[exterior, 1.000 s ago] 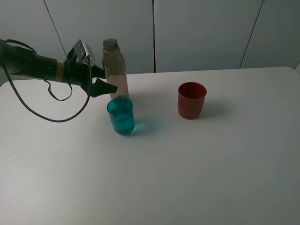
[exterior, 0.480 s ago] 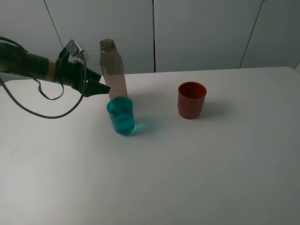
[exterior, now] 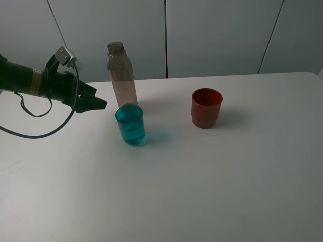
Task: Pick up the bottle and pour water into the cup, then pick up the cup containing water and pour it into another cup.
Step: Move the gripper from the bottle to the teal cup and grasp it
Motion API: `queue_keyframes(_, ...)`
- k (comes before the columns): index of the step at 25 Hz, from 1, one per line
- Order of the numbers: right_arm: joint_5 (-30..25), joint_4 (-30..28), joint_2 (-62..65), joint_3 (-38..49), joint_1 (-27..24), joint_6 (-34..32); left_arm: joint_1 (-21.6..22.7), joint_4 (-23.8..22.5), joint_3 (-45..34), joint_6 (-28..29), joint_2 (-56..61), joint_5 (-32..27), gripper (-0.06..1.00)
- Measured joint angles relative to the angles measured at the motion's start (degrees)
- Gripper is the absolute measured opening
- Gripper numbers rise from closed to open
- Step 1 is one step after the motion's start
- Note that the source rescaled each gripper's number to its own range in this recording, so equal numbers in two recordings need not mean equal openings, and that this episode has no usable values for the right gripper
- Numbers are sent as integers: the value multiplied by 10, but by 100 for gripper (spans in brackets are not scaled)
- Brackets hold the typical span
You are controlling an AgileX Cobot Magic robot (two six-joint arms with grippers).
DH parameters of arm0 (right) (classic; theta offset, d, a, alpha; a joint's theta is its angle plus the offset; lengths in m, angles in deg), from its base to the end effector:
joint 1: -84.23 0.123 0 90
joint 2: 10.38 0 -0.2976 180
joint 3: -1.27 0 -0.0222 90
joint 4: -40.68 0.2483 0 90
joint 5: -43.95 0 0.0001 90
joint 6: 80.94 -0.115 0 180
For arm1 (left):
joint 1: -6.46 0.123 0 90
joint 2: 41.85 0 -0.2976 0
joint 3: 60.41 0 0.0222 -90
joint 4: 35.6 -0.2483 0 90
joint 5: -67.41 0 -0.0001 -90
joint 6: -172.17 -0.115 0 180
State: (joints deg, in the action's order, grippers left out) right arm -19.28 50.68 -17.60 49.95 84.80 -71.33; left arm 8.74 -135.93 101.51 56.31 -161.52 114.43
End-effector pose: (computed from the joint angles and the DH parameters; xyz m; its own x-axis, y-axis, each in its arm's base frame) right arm -0.0027 0.0178 0.2632 -0.4666 -0.0919 -0.8797 -0.1877 0.9822 -0.0031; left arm 0.3753 -0.0678 0.1445 -0.4190 0.4376 -0.7956 0.8201 0.5584 -0.1248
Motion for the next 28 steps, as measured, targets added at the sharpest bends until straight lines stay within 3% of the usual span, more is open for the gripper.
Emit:
queue_keyframes(11,0,0,0,0,0,0,33,-1,-96,-18,96,18,97)
queue_keyframes(16,0,0,0,0,0,0,33,1,-139,-115,99,71,97)
queue_keyframes(21,0,0,0,0,0,0,33,-1,-168,-221,99,57,97)
queue_keyframes(28,0,0,0,0,0,0,33,-1,-170,-243,96,40,97)
